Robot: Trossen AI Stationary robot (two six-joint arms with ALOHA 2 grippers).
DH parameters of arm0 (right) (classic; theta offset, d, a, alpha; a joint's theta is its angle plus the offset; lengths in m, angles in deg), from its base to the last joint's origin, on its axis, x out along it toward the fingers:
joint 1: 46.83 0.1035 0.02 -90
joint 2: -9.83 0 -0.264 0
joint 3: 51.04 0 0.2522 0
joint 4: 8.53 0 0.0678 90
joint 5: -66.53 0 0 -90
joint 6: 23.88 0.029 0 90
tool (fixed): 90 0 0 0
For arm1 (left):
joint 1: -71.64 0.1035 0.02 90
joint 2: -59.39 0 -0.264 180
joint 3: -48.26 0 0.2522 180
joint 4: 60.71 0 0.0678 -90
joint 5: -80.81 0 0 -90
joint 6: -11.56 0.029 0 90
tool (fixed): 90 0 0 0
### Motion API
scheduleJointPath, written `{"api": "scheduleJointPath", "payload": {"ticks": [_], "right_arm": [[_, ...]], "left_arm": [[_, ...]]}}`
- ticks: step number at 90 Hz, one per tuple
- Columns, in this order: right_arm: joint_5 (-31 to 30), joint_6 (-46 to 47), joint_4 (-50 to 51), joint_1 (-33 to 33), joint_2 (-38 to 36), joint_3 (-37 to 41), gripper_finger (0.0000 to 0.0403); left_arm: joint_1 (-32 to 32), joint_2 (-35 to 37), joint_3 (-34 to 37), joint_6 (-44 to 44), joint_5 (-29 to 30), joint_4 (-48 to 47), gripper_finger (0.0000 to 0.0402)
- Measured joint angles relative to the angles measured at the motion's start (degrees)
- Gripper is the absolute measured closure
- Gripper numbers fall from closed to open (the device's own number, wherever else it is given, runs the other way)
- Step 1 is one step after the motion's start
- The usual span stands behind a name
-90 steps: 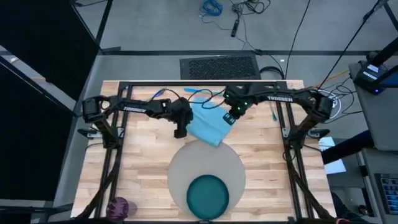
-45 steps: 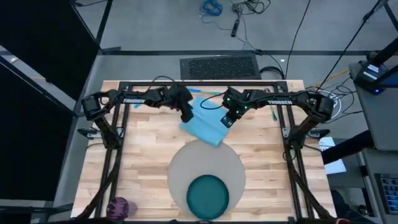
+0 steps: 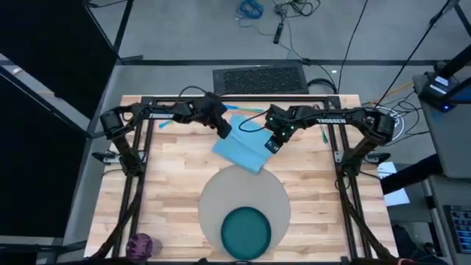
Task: Set table place
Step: Fold the blue napkin
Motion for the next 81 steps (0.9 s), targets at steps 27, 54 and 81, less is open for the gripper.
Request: {"api": "scheduleJointPath", "payload": {"ticks": [27, 54, 81], "right_arm": [[0.13, -0.02, 0.65, 1.31, 0.02, 0.0, 0.0317], [0.24, -0.04, 1.28, 2.09, 0.02, -0.02, 0.0316], [0.22, -0.04, 1.24, 2.09, 0.02, -0.02, 0.0316]], "left_arm": [[-0.67, -4.27, -0.01, -1.51, 2.39, 2.96, 0.0307], [-0.62, -4.87, -0.01, -1.11, 4.76, 2.81, 0.0307], [-0.62, -5.64, -0.01, -1.37, 4.96, 2.75, 0.0307]]}}
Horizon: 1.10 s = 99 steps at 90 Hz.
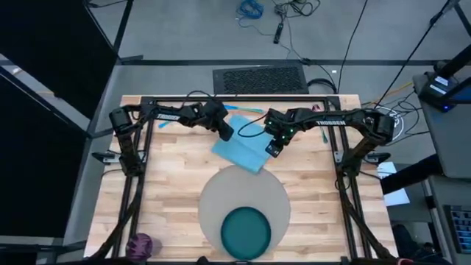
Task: Set table place
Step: Fold the blue napkin
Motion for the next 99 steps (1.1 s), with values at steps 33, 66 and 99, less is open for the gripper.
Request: {"api": "scheduleJointPath", "payload": {"ticks": [33, 66, 99], "right_arm": [[-0.02, -0.38, 0.23, 0.0, 0.0, 0.0, 0.0316], [-0.04, -0.42, 0.22, 0.0, 0.0, 0.0, 0.0316], [-0.07, -0.35, 0.2, 0.0, 0.0, 0.0, 0.0316]], "left_arm": [[-1.04, -2.16, -0.07, 0.14, -0.36, 0.47, 0.0307], [-1.73, -1.81, -1.42, 1.91, -3.8, -0.36, 0.0308], [-2.4, -1.76, -1.66, 2.92, -2.16, -0.38, 0.0394]]}}
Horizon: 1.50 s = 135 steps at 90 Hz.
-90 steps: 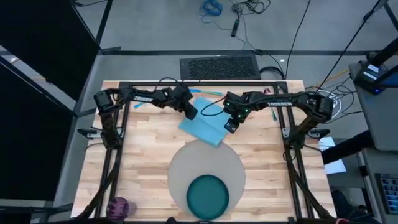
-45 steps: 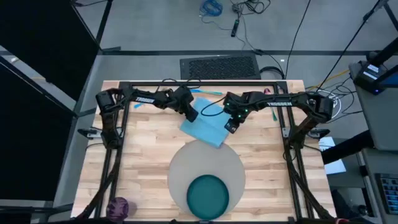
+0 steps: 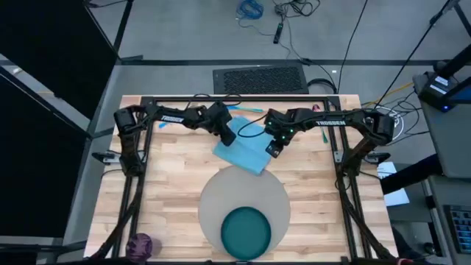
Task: Set table place
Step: Fold the blue napkin
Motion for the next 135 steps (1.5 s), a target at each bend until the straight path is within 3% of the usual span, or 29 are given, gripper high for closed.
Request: {"api": "scheduleJointPath", "payload": {"ticks": [31, 45, 97, 108, 135], "right_arm": [[0.0, 0.7, 0.0, 0.0, 0.0, 0.0, 0.0316], [0.0, 1.03, 0.0, 0.0, 0.0, 0.0, 0.0316], [0.0, 1.03, 0.0, 0.68, 0.0, 0.0, 0.0316], [0.01, 1.03, 0.02, 0.68, 0.0, 0.0, 0.0316], [-0.07, 0.82, -0.04, 0.7, 0.0, 0.0, 0.0316]], "left_arm": [[0.11, 0.07, -0.04, 1.66, 2.46, -0.1, 0.0401], [0.11, 0.07, -0.04, 2.96, 7.33, -1.22, 0.0401], [0.0, 0.09, -0.04, 3.03, 6.04, -2.06, 0.0401], [-0.02, 0.11, -0.04, 3.05, 9.77, -3.35, 0.0401], [-0.57, 2.77, -0.07, 3.03, 10.9, -3.02, 0.0401]]}}
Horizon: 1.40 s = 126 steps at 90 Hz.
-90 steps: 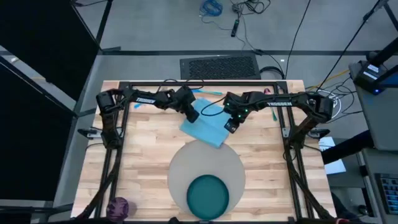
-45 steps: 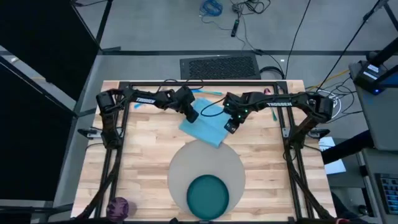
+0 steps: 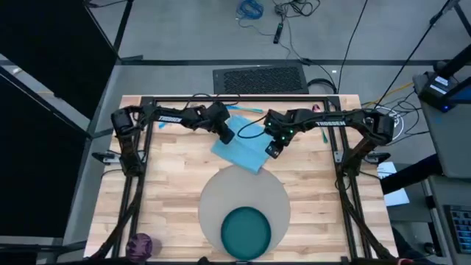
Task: Set table place
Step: Fold the blue napkin
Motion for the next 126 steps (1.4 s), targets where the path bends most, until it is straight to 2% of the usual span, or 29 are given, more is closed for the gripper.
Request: {"api": "scheduleJointPath", "payload": {"ticks": [29, 53, 67, 78, 94, 111, 126], "right_arm": [[-0.1, -0.21, -0.48, 0.0, 0.02, 0.0, 0.0316], [-0.12, -0.97, -0.44, 0.0, 0.02, 0.0, 0.0316], [-0.11, -1.3, -0.08, 0.0, 0.02, 0.0, 0.0316], [-0.12, -1.39, 1.09, 0.0, 0.02, 0.0, 0.0316], [-0.1, -1.82, 1.75, 0.0, 0.02, 0.0, 0.0316], [-0.1, -1.98, 1.55, 0.0, 0.02, 0.0, 0.0316], [-0.1, -1.96, 1.35, 0.0, 0.02, 0.0, 0.0316]], "left_arm": [[0.06, 2.17, -0.02, 0.01, 2.78, -5.72, 0.0401], [-1.03, 2.17, -1.2, 1.71, 2.14, 1.57, 0.0401], [1.17, 0.59, -5.41, 1.38, -0.02, 3.39, 0.0401], [3.25, -0.83, -8.75, -1.08, -4.6, 2.94, 0.0398], [5.38, -1.54, -10.29, -4.98, -7.63, -0.25, 0.0351], [6.36, -1.55, -10.38, -5.09, -5.55, -6.32, 0.0284], [4.96, -2.61, -10.45, -1.3, -3.89, -7.81, 0.0264]]}}
